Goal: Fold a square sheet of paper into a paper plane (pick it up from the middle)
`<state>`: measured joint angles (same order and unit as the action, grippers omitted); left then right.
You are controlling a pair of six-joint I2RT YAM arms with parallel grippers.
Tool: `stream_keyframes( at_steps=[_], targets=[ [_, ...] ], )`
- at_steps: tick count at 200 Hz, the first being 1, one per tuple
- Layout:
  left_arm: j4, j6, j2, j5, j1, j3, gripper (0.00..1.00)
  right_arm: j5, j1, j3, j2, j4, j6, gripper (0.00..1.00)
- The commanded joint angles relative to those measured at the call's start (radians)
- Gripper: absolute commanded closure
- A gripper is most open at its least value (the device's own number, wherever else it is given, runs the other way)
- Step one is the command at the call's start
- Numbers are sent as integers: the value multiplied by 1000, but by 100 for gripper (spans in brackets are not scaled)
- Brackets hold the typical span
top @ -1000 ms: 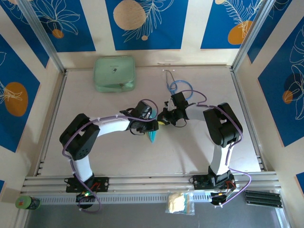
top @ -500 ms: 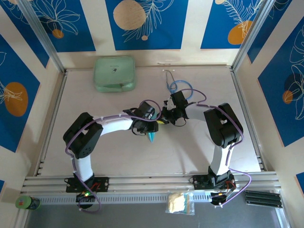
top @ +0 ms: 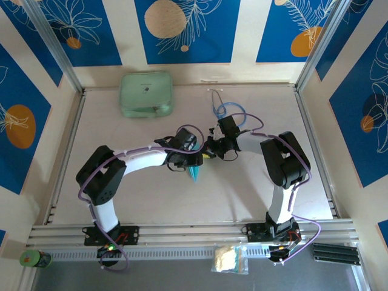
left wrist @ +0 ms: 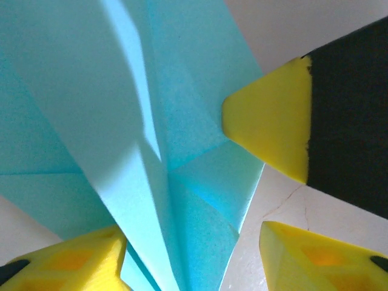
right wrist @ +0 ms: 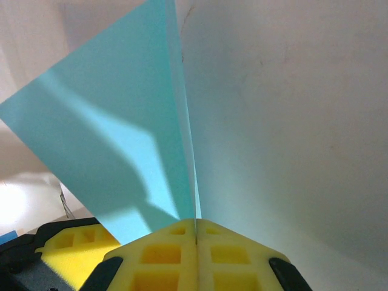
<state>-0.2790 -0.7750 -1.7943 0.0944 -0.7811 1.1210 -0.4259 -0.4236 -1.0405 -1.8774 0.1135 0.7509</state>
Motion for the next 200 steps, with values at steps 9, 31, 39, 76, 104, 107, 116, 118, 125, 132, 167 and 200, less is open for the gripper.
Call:
stream_keyframes(
  at_steps=[9,31,39,76,104,107,116,118,125,132,167,200],
  targets=[
    [-37,24,-16,-9,-4,13,45,-13,-6,-24,18,26,-6,98],
    [-51,28,-36,2,-4,26,47,-13,-5,-26,18,27,-7,98],
    [-53,29,-40,3,-4,30,48,-13,-5,-27,18,27,-6,98],
    [-71,27,-51,1,-4,39,56,-13,-4,-27,17,29,-7,98],
    [-73,15,-42,-7,-4,37,62,-12,-5,-26,18,28,-7,98],
    [-72,13,-40,-8,-3,37,62,-12,-5,-26,18,28,-7,98],
    [-72,8,-35,-11,-4,38,64,-12,-4,-26,17,28,-7,98],
    [-72,8,-34,-11,-4,36,64,-12,-5,-26,17,28,-7,98],
    [-71,3,-30,-12,-4,36,65,-11,-5,-26,17,28,-7,98],
    [-68,-2,-27,-13,-3,33,67,-12,-4,-25,16,28,-6,98],
    [-45,-33,-26,-2,-4,17,75,-13,-4,-23,14,26,-4,97],
    [-55,-34,-22,-12,-3,21,85,1,-5,-11,34,23,-7,82]
  ],
)
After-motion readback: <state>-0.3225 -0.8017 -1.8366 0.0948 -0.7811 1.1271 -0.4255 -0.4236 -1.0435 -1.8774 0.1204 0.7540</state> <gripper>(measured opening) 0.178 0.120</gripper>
